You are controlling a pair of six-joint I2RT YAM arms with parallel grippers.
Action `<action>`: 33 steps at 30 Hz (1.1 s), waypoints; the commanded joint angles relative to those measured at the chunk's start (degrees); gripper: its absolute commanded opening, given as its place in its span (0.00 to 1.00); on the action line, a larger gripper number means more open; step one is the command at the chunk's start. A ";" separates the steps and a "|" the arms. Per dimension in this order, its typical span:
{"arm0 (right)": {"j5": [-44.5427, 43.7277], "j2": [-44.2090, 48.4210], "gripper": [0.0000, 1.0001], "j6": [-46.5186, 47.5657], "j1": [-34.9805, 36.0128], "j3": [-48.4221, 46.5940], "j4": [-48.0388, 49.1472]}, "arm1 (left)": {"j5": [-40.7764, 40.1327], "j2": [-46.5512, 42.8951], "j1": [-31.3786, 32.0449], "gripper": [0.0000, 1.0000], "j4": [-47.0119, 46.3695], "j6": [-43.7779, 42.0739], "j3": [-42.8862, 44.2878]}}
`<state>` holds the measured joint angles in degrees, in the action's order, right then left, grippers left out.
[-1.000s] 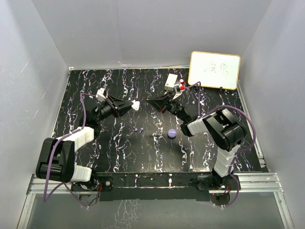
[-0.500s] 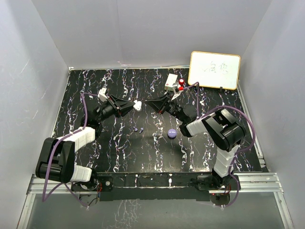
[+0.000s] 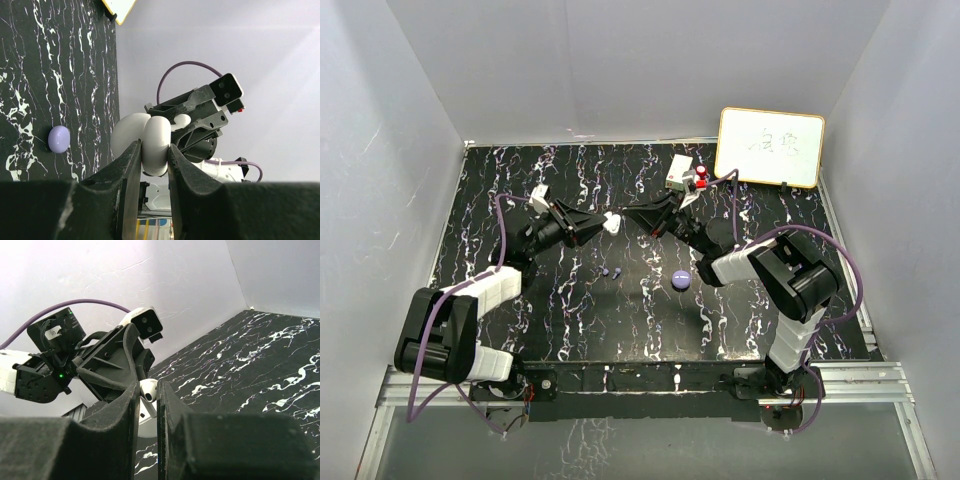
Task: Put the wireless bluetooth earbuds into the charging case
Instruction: Place the earbud in the charging case.
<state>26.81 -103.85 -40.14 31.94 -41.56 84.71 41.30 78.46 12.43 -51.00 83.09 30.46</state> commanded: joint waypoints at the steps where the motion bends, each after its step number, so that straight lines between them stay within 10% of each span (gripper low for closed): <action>1: 0.41 2.72 0.00 1.33 0.53 -1.99 19.31 | 0.44 0.92 0.71 0.00 -1.49 -0.49 2.06; 33: 1.52 2.10 0.00 1.89 1.16 -2.47 19.34 | -0.21 2.13 2.20 0.00 -2.10 -0.22 3.99</action>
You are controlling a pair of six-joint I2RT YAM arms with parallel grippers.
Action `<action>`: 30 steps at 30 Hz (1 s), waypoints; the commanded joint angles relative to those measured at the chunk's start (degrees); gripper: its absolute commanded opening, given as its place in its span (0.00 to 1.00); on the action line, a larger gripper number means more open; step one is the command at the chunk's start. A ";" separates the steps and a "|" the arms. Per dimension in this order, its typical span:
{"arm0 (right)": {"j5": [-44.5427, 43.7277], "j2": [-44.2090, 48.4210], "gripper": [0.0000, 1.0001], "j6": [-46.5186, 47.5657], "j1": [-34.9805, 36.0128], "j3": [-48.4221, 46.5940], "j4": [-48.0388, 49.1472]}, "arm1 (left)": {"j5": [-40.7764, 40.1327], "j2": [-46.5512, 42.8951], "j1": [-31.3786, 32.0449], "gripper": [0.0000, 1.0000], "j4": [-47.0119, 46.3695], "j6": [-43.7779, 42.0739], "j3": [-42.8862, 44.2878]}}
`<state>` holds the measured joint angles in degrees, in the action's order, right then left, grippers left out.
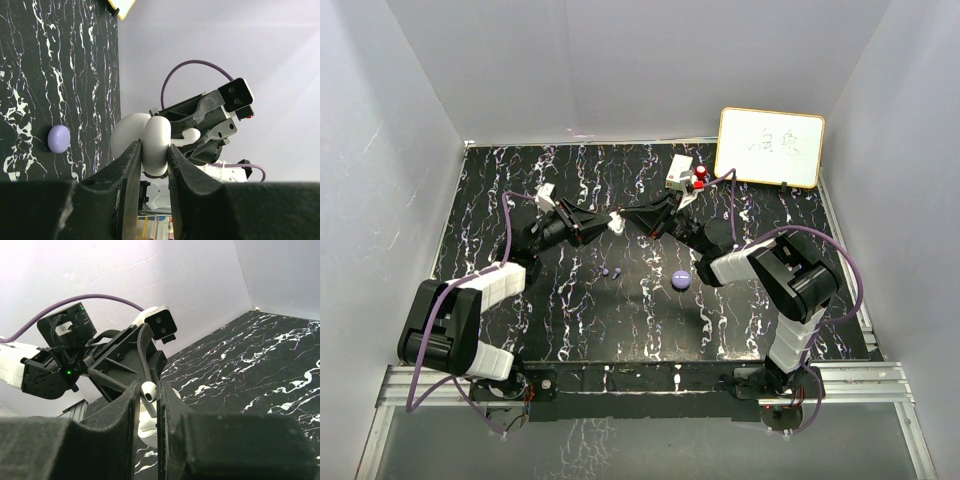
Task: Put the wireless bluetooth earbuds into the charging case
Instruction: Place the earbud in the charging case.
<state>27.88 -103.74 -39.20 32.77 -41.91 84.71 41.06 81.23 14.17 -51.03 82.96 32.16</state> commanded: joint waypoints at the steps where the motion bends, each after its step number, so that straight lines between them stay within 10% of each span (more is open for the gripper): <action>1: 0.44 1.97 0.00 1.02 0.30 -2.12 19.28 | -0.01 -0.68 0.43 0.00 -2.12 -0.13 2.23; 30: 0.41 0.76 0.00 1.50 0.34 -1.77 19.30 | 0.42 -2.34 0.59 0.00 -1.65 -0.07 2.99</action>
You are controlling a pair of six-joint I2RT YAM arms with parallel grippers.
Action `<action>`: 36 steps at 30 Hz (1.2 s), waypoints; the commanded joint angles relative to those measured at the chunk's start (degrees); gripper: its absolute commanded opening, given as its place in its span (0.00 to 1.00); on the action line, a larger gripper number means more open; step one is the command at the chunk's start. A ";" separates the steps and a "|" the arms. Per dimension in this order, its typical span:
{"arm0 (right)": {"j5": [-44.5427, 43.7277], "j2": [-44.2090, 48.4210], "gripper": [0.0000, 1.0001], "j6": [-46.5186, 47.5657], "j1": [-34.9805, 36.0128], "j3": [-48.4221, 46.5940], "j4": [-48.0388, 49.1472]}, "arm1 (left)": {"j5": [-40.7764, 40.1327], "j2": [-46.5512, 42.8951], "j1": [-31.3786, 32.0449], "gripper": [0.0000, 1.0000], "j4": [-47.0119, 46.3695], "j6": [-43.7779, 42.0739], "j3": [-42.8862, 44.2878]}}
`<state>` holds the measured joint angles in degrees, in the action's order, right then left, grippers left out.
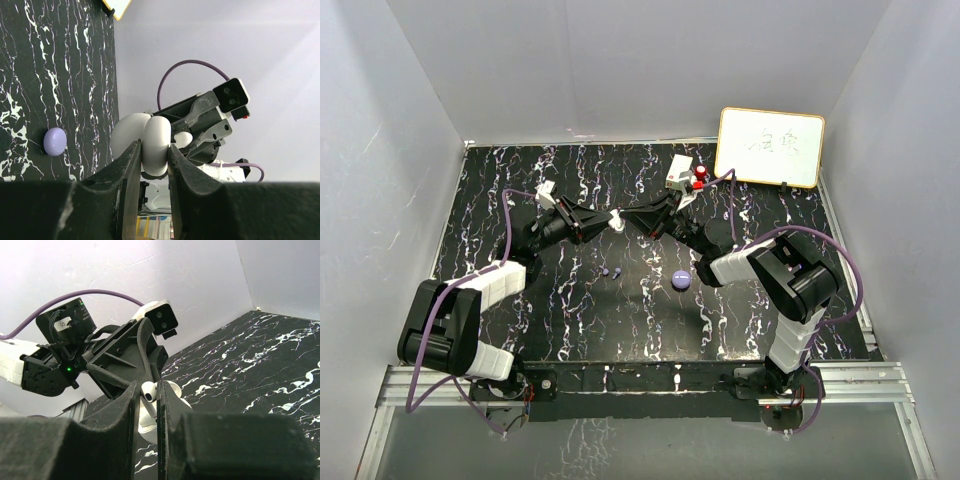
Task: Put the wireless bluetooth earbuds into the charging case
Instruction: Place the earbud in the charging case.
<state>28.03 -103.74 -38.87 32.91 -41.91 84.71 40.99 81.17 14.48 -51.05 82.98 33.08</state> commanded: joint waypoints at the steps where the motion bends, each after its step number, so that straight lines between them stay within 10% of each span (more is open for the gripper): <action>1: 0.23 0.74 0.00 1.19 0.22 -1.77 19.34 | 0.49 -2.30 0.27 0.00 -1.57 -0.08 2.04; 36: -0.02 0.87 0.00 1.70 0.15 -1.95 19.28 | 1.12 -2.50 0.35 0.00 -1.61 -0.31 0.78</action>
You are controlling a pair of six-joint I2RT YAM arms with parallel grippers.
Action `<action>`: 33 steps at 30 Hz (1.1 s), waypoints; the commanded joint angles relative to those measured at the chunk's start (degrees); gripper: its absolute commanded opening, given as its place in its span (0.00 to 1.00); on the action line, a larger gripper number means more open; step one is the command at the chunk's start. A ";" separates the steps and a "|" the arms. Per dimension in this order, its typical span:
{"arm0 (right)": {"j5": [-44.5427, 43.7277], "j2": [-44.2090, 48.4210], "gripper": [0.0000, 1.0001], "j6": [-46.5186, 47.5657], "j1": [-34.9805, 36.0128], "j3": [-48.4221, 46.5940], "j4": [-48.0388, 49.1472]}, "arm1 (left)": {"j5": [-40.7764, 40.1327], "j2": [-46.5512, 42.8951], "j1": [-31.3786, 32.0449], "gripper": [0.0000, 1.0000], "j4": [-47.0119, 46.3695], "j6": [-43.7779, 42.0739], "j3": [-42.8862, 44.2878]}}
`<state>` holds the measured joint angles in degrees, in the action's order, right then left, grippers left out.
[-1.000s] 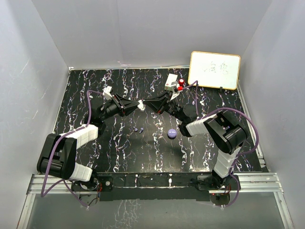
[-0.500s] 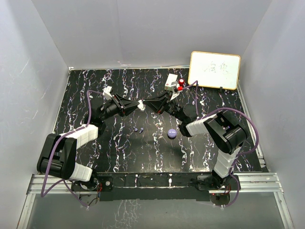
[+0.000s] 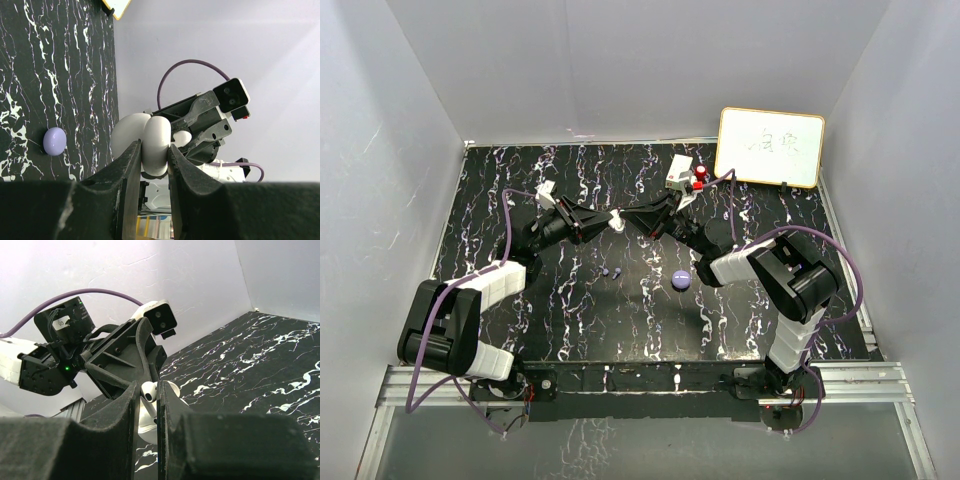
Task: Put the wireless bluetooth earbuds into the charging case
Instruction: Place the earbud in the charging case.
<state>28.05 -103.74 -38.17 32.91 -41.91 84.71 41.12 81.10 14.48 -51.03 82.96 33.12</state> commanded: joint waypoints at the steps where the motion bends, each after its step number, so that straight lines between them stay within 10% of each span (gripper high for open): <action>1: -0.04 0.83 0.00 1.04 0.22 -1.95 19.27 | 1.04 -2.45 0.37 0.00 -1.69 -0.30 0.72; 33: -0.28 0.56 0.00 1.20 0.17 -2.21 19.28 | 1.45 -3.84 0.88 0.00 -1.51 -0.54 -0.19</action>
<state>28.01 -103.74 -37.78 32.88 -41.91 84.77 41.34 79.81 14.87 -50.78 82.52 32.77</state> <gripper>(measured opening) 0.139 0.231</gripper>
